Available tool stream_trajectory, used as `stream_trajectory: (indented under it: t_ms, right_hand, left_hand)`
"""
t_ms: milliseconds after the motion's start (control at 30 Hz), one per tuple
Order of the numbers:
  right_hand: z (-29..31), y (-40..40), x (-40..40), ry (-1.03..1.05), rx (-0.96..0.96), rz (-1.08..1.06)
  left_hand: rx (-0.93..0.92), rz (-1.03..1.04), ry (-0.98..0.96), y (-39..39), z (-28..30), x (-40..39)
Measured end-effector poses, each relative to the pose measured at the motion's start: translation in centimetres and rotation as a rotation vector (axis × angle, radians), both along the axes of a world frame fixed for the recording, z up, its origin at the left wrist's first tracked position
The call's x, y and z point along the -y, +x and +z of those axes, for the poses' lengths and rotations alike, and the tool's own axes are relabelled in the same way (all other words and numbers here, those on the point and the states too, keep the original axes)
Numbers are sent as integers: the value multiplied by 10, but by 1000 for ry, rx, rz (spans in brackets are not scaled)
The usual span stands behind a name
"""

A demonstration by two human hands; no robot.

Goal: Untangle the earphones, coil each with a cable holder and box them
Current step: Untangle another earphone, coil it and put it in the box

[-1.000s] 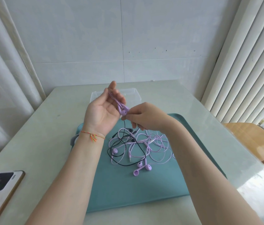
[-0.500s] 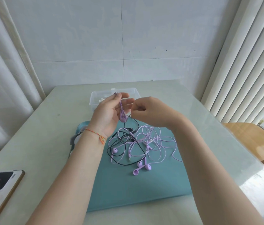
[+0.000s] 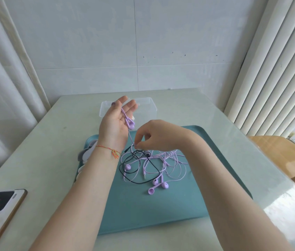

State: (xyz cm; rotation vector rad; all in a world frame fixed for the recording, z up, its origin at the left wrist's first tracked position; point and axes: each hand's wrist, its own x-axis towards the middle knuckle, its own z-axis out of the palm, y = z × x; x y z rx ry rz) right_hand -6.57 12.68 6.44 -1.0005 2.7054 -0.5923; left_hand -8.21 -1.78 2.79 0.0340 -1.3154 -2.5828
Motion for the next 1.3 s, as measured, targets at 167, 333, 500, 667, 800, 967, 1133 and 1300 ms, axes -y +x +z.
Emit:
stream_trajectory:
  t_ms: [167,333,500,667,800,967,1133,1300]
  right_hand:
    - [8,-10,-10,-262,-129,-150]
    - [5,-24,-19,-441,-206,-284]
    - [-1,-31,-20,-569,-189,-310]
    - [-6,-32,-16,-571,-76,-286]
    - [-10,-25,-12,-415,55,-224]
    - [-13,-24,-10,-273,82,-202]
    - [-15,-24,-11,-221,102,-166]
    - [-13,-25,-11,-206,92,-175]
  left_hand:
    - [52,-149,-425,4,-5,-5]
    - [87,-360,-524,10,0,-13]
    - [149,-574,-435,13,3,-13]
    - [17,-672,-52,13,7,-9]
    - [-28,-603,220,11,9,-7]
    - [-34,-343,253,7,3,-4]
    - [-53,-242,213,6,5,-5]
    - [-24,-194,50,6,4,-5]
